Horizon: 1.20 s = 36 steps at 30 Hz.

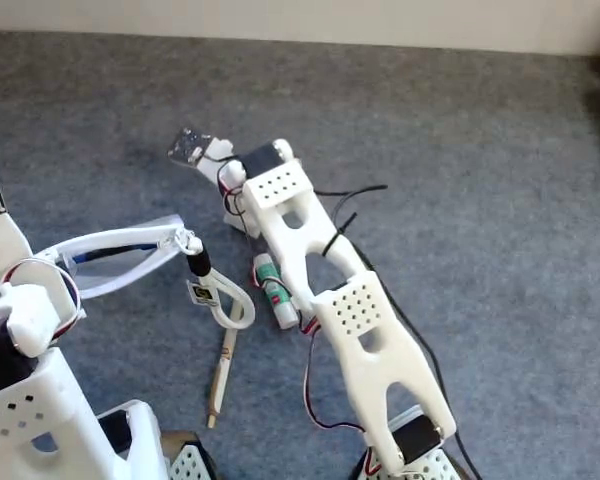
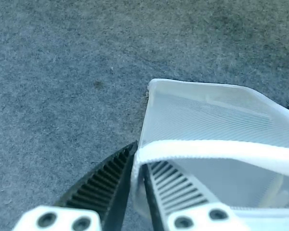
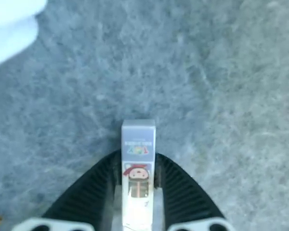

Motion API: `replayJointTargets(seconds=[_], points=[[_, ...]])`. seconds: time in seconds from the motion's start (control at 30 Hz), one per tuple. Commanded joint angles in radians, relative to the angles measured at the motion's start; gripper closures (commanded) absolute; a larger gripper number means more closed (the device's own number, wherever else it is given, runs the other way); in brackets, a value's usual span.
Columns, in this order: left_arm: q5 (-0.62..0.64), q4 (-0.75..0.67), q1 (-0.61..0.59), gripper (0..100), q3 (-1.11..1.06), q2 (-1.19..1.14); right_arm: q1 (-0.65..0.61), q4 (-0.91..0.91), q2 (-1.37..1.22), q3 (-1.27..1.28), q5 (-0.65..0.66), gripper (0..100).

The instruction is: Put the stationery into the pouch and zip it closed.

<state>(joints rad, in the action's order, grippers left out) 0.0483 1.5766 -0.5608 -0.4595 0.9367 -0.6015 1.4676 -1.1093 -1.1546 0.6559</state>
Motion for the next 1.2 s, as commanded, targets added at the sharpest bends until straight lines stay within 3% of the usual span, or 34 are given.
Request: replayJointTargets(seconds=[0.0,0.7,1.17], points=[[-0.006,-0.015,-0.013,99,-0.012,-0.012,-0.010,0.056,0.130,-0.045,0.014,99.5],[-0.006,-0.015,-0.013,99,-0.010,-0.012,-0.053,0.291,0.386,-0.045,0.008,99.5],[-0.006,-0.015,-0.013,99,-0.012,-0.012,-0.084,0.298,0.638,-0.035,-0.003,99.5]])
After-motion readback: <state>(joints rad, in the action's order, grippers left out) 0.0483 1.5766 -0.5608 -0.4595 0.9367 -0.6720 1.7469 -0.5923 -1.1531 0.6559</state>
